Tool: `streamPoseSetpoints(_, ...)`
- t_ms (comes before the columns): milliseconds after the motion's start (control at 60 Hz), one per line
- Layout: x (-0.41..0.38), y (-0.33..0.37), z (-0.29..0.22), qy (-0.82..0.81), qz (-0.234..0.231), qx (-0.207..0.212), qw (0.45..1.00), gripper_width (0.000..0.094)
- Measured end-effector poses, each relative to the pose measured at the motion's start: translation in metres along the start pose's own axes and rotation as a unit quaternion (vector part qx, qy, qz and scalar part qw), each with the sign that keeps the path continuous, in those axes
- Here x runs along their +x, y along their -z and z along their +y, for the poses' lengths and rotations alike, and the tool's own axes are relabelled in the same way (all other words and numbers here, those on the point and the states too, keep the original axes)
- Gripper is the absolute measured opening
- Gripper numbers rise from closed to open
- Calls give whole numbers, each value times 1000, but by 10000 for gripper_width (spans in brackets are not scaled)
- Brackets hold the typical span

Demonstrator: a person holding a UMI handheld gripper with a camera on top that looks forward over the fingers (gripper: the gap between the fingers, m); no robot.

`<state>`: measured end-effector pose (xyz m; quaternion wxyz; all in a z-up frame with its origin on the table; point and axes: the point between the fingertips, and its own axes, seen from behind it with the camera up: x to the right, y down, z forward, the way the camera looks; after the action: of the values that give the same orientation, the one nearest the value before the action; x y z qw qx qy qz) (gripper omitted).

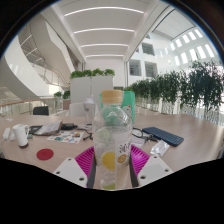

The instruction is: Pour water

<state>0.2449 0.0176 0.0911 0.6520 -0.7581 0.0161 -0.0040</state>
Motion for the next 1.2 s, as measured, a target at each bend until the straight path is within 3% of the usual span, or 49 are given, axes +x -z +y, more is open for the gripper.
streamPoseSetpoints(83, -5, -6, 1, -13, 15, -3, 1000, 486)
streamPoseSetpoints(250, -12, -11, -1, -35, 44, -61, 997, 366)
streamPoseSetpoints(350, -19, -3, -55, 8, 69, -41, 997, 321)
streamPoseSetpoints(517, -92, -9, -164, 140, 68, -10, 988, 329)
streamPoseSetpoints(617, -150, -19, -187, 281, 77, -13, 956, 327)
streamPoseSetpoints(700, -210, -31, -183, 439, 79, -31, 894, 329)
streamPoseSetpoints(917, -307, -62, -136, 751, 46, -65, 655, 330)
streamPoseSetpoints(1100, -346, -78, -137, 898, 34, -43, 436, 331)
streamPoseSetpoints(1200, -356, -85, -139, 926, 31, -39, 373, 329)
